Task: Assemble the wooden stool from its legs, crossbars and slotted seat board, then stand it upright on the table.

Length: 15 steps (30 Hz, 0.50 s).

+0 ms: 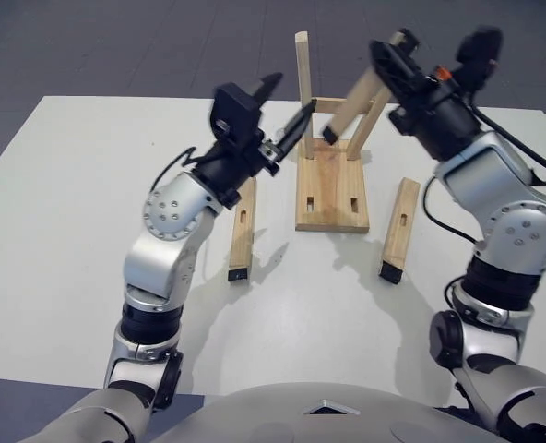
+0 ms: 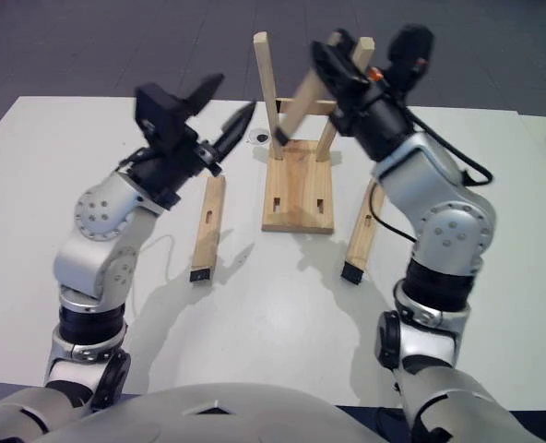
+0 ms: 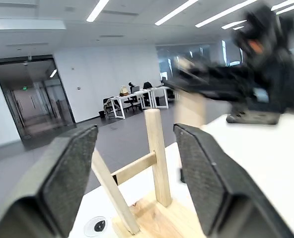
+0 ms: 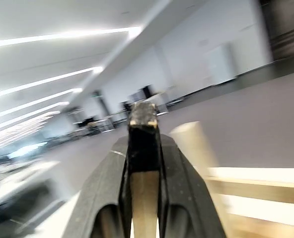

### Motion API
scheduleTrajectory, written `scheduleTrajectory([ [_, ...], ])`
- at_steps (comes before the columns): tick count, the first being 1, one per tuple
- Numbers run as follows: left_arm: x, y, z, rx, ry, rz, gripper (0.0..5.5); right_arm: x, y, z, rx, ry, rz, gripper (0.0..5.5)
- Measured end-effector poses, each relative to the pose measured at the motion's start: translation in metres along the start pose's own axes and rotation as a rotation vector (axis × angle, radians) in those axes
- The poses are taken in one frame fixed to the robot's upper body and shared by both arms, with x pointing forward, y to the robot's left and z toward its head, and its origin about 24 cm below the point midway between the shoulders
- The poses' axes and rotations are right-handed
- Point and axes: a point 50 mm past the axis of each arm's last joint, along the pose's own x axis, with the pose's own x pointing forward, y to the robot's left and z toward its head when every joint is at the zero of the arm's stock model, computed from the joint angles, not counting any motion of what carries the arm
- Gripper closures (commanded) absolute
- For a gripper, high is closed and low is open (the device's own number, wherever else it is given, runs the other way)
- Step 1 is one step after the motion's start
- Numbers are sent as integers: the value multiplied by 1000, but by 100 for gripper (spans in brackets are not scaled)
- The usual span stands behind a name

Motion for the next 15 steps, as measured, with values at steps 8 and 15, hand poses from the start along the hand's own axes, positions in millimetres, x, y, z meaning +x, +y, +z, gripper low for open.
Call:
scheduleTrajectory([
  [8, -23, 40, 13, -231, -129, 380, 68, -39, -50, -10, -257, 63, -309, 509],
  [15, -16, 34, 3, -320, -133, 467, 10, -63, -58, -48, -93, 111, -459, 509],
])
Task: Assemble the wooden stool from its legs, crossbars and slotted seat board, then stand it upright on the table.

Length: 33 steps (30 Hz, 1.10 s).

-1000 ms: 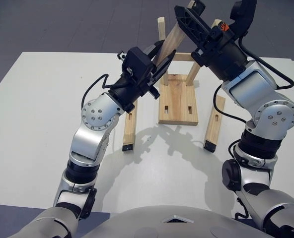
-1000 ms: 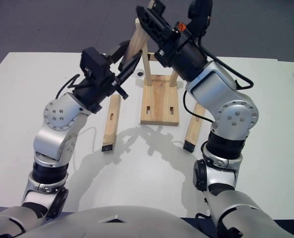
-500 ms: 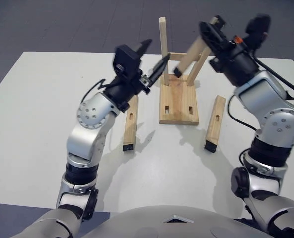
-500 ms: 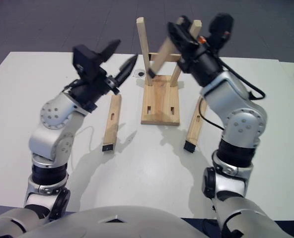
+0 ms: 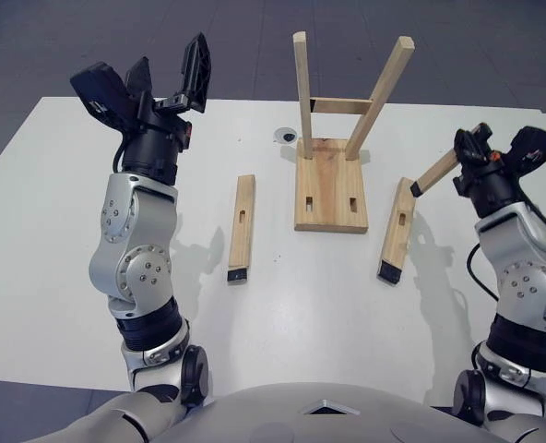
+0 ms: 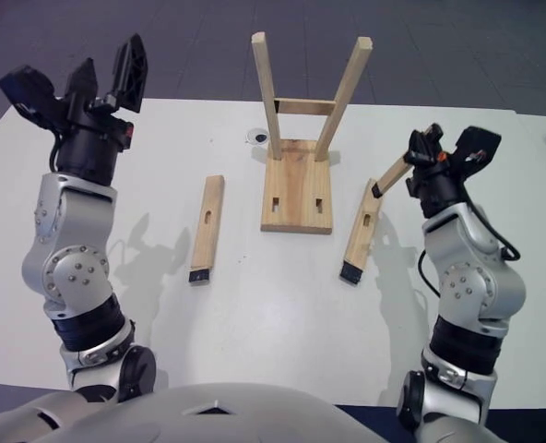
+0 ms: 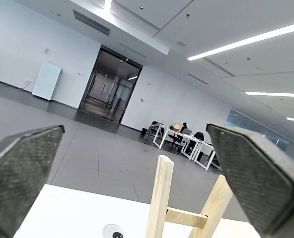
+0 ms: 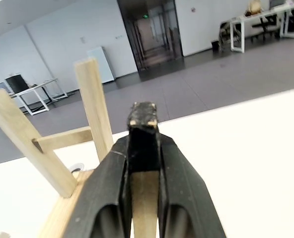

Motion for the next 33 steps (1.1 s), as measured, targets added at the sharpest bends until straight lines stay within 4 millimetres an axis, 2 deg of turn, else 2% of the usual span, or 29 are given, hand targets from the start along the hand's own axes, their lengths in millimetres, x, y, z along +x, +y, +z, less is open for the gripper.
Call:
scheduleTrajectory([
  [7, 1, -4, -4, -16, -6, 18, 10, -7, 5, -19, 68, 78, -25, 509],
  [12, 2, -9, -8, -11, 7, 3, 10, -11, -10, -28, 72, 103, -123, 509],
  [24, 7, -11, -16, -15, 38, -14, 10, -13, -24, -32, 166, 28, -199, 509],
  [33, 12, -12, -19, -13, 50, -30, 10, -10, -33, -33, 134, -17, -259, 509],
])
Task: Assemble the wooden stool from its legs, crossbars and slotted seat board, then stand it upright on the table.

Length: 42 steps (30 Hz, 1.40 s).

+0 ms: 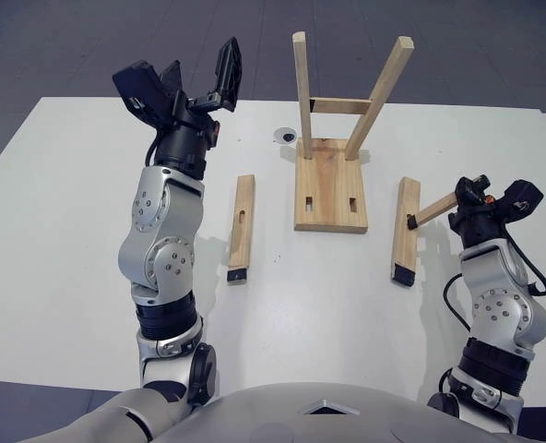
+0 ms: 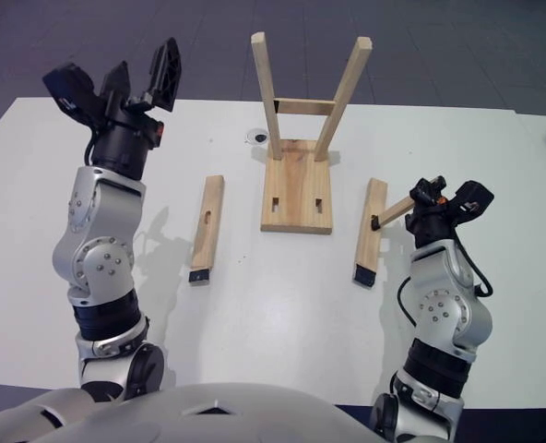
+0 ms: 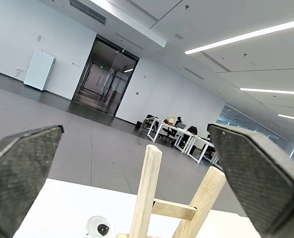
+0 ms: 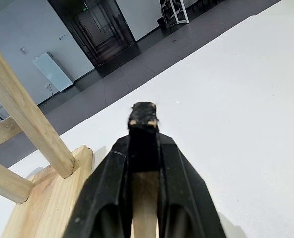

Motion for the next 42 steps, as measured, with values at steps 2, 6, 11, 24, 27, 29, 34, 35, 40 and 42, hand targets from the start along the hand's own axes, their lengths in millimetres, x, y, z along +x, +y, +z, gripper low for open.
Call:
scheduleTrajectory([
  [2, 0, 0, 0, 0, -4, -1, 10, 1, 0, -1, -10, -13, -4, 509],
  [6, 2, 0, -3, 14, 6, 0, 10, 5, 3, -5, -16, -39, -9, 509],
  [11, 3, 0, -6, 15, 20, -3, 10, 9, 6, -9, -50, -57, 0, 509],
  [24, 5, -3, -6, 41, 13, -5, 10, 23, 13, -18, -227, -113, -23, 509],
  [27, 7, -5, -4, 43, -2, -5, 10, 26, 12, -22, -286, -128, -23, 509],
  [29, 7, -5, -3, 45, -6, -1, 10, 23, 10, -25, -321, -145, -5, 509],
  [34, 7, -8, -4, 34, -18, 14, 10, 8, 1, -34, -390, -182, 60, 509],
  [35, 7, -9, -4, 30, -20, 15, 10, 7, -1, -35, -402, -186, 71, 509],
  [40, 5, -10, -2, 41, -34, 30, 10, 3, -5, -37, -462, -202, 118, 509],
  [42, 4, -10, -1, 43, -37, 34, 10, 3, -6, -38, -470, -207, 124, 509],
])
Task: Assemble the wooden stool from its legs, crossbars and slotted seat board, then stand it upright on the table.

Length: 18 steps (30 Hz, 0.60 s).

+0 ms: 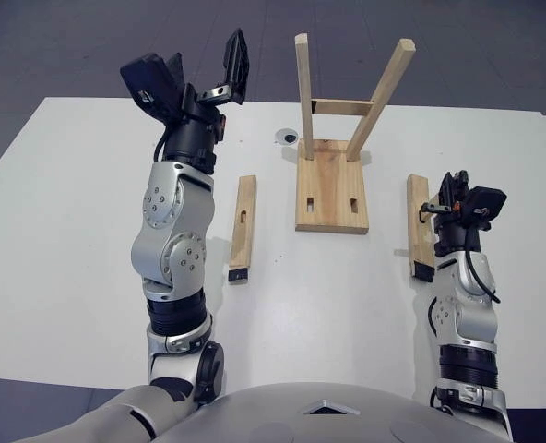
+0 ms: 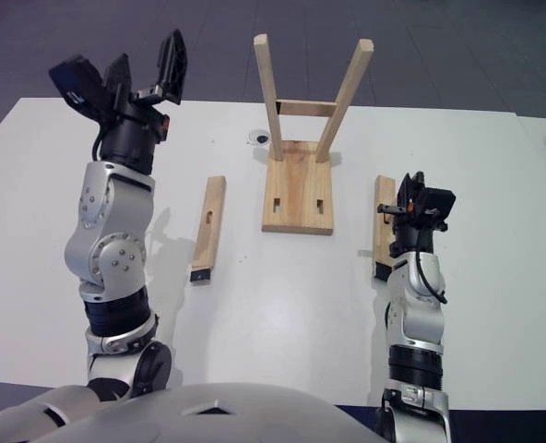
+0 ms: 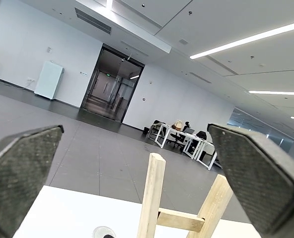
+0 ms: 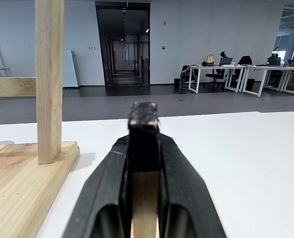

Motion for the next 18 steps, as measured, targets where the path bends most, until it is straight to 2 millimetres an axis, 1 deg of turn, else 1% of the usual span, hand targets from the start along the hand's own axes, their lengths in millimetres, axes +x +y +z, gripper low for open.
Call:
scheduleTrajectory([
  [3, -2, 1, 0, 1, 2, 5, 10, 1, -3, -1, -19, -5, 10, 509],
  [11, -2, 1, 0, 4, 1, 8, 10, 11, -20, -1, -84, 13, -5, 509],
  [18, 1, -1, 3, 7, -14, 8, 10, 19, -32, -1, -58, 18, -82, 509],
])
